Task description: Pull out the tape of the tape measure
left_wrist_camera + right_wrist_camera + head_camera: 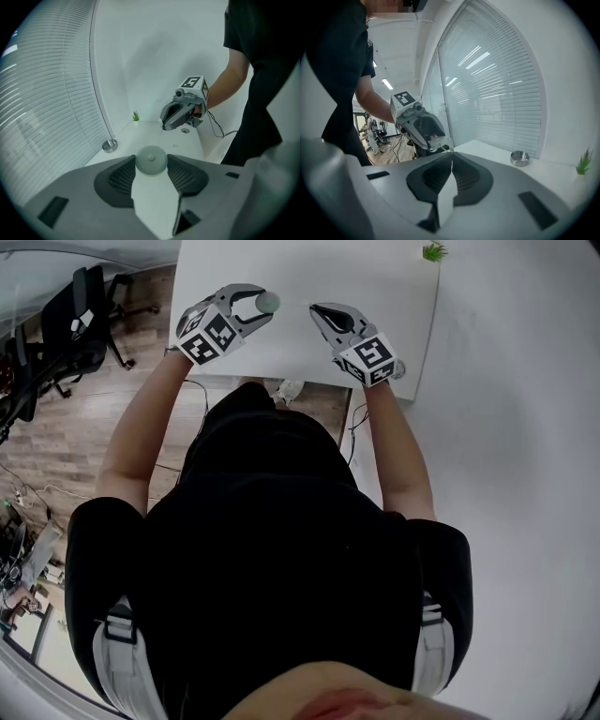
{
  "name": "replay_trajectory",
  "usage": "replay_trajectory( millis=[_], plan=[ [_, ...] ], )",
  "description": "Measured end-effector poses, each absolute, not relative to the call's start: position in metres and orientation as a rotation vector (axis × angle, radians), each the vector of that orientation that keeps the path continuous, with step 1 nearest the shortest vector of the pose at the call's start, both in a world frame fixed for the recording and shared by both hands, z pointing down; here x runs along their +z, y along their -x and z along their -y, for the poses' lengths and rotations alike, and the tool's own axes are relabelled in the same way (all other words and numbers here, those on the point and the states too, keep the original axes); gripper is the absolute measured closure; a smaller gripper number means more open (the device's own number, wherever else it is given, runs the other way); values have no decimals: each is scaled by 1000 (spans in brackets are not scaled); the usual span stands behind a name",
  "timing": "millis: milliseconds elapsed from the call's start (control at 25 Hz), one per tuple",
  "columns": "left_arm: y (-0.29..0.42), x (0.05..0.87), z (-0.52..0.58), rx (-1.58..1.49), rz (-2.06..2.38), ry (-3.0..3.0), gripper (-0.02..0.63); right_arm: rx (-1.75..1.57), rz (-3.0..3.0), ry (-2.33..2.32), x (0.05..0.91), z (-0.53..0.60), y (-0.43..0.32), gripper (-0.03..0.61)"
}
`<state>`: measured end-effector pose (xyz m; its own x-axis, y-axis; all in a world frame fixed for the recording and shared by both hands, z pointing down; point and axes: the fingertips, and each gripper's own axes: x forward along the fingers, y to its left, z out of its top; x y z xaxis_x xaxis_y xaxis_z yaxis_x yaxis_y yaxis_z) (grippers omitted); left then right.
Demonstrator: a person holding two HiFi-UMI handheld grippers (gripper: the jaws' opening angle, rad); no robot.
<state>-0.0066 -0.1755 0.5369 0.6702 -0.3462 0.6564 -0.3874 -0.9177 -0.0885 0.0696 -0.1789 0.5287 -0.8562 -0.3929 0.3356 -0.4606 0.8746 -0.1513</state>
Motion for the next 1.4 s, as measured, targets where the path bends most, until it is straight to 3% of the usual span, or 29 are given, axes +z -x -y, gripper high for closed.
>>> replay_trajectory(
  millis=[1400],
  plan=[
    [29,529,185,1107,717,-2784,390,351,2692,-897,520,200,-149,569]
  ],
)
